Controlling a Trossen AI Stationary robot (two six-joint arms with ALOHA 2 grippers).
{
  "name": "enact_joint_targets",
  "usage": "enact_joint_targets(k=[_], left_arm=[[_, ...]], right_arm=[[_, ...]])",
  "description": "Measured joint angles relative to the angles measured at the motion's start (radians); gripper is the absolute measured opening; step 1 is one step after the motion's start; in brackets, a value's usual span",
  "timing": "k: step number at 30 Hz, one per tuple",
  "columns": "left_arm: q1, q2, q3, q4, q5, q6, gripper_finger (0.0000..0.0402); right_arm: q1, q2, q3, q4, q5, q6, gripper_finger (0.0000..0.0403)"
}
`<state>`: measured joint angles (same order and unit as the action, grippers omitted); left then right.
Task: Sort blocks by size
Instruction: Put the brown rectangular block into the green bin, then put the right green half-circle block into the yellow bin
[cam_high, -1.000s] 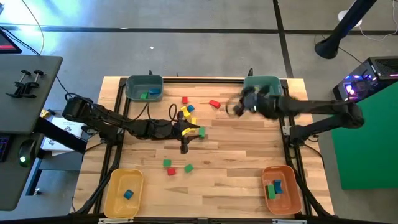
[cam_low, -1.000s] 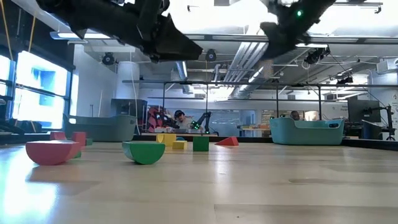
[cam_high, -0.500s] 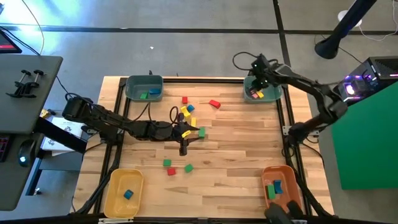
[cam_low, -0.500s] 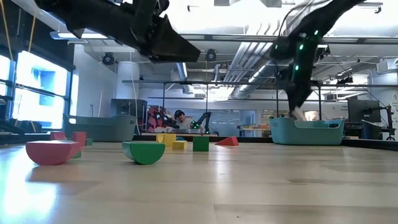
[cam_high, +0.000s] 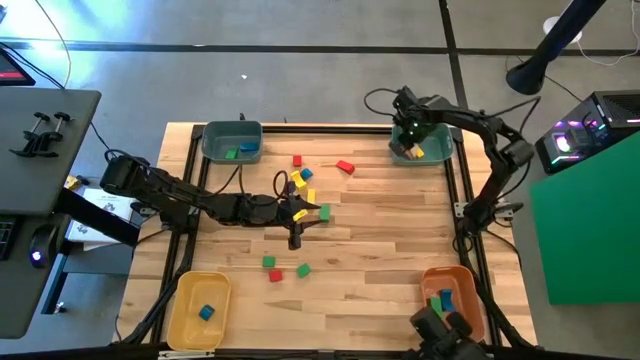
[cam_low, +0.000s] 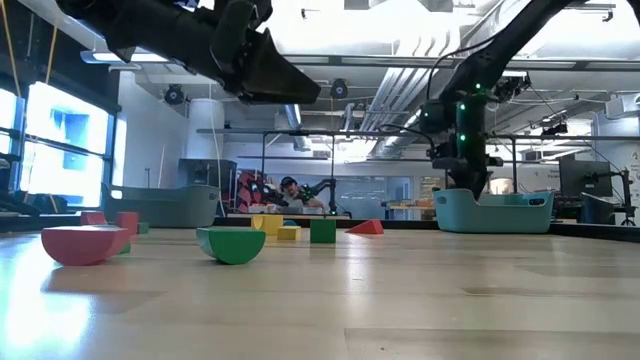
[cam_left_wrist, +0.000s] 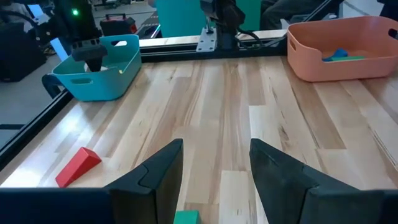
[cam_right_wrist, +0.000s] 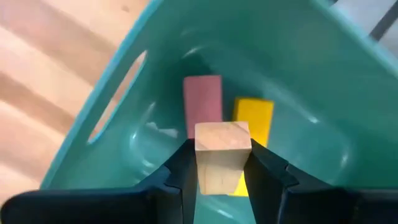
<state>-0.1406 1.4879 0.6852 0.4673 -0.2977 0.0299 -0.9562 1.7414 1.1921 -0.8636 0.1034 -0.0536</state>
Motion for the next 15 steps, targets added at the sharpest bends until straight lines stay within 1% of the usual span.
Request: enact_joint_targets(k=[3, 5, 8, 10, 12, 15], left_arm=[[0.0, 0.0, 0.0, 0.0, 0.0, -0.002, 0.0172], [0.0, 0.0, 0.0, 0.0, -0.001, -0.002, 0.0172], [0.0, 0.0, 0.0, 0.0, -0.001, -0.003, 0.0172], [0.0, 0.0, 0.0, -0.001, -0.002, -0.006, 0.0172], [0.0, 0.0, 0.0, 0.0, -0.002, -0.019, 0.0172], [0.0, 0.0, 0.0, -0.002, -0.002, -0.027, 0.0172]], right_arm=[[0.0, 0.009, 0.0, -0.023, -0.001, 0.0, 0.0102], [0.0, 0.009, 0.0, -0.027, 0.001, 0.001, 0.0127], [0.0, 0.007, 0.0, -0.036, 0.007, 0.003, 0.0176], [0.0, 0.005, 0.0, -0.042, 0.009, 0.003, 0.0196], [0.001, -0.004, 0.0, -0.046, 0.009, 0.003, 0.0206], [0.001, -0.041, 0.0, -0.05, 0.016, -0.001, 0.0209]])
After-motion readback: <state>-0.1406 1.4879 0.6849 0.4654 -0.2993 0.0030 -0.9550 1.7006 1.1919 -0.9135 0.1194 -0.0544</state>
